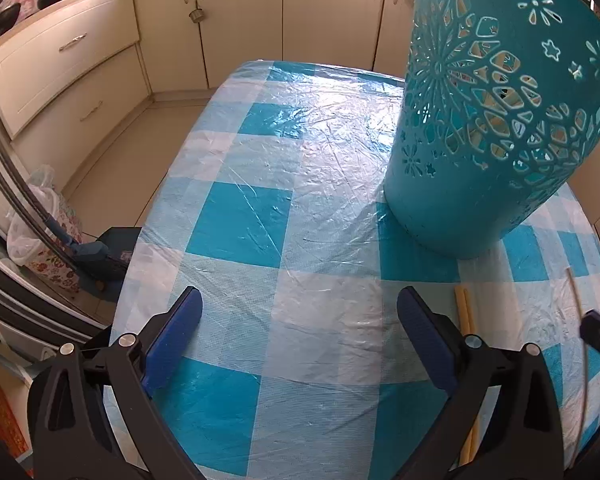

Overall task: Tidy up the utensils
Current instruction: 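Lift the chopstick over the teal basket and open the right gripper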

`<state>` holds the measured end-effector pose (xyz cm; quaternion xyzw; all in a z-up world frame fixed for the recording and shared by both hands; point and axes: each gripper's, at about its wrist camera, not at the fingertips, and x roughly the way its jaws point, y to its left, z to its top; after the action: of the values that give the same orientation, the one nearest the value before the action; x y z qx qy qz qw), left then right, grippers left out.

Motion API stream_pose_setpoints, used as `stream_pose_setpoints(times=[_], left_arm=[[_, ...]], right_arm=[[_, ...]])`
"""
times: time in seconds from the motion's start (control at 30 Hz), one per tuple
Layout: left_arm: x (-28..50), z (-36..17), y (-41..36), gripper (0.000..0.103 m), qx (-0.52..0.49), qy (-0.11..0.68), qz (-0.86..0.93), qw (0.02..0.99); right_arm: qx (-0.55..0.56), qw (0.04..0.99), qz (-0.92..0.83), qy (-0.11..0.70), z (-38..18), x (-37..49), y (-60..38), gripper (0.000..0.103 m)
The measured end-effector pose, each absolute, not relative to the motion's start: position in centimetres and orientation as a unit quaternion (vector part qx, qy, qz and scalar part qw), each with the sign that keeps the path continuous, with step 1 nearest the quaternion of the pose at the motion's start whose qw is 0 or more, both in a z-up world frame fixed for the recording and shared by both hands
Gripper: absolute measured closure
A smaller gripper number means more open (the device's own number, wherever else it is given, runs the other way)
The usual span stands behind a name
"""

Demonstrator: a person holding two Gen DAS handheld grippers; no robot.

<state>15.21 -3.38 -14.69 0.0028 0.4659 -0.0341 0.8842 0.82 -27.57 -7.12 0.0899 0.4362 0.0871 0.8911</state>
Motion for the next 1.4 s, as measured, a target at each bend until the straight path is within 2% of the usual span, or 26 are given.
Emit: stream_pose_setpoints(times=[0.4,0.73,0.9,1.2,1.4], left_arm=[[15.2,-14.8,-3.7,0.008,0.006,0.467,-0.034,0.884],[15.3,-14.9,-3.9,0.008,0.011,0.468,-0.035,0.883],[15.3,-14.8,-3.8,0.008,0.008,0.467,-0.037,0.883],[15.2,-14.8,-3.6,0.008,0.005,0.467,-0.041,0.884],[15.2,-14.8,-3.6,0.008,0.005,0.467,-0.04,0.883]], right_arm=[[0.152,0.926,0.15,0.311,3.1,-0.3,-28.7,0.098],[0.157,0.963,0.158,0.15,11.8,6.1,-25.1,0.097],[0.155,0.974,0.124,0.113,11.9,10.0,-23.4,0.097],[0.12,0.975,0.11,0.152,8.9,13.0,-21.5,0.097],[0.112,0.978,0.095,0.15,7.9,12.9,-21.3,0.097]])
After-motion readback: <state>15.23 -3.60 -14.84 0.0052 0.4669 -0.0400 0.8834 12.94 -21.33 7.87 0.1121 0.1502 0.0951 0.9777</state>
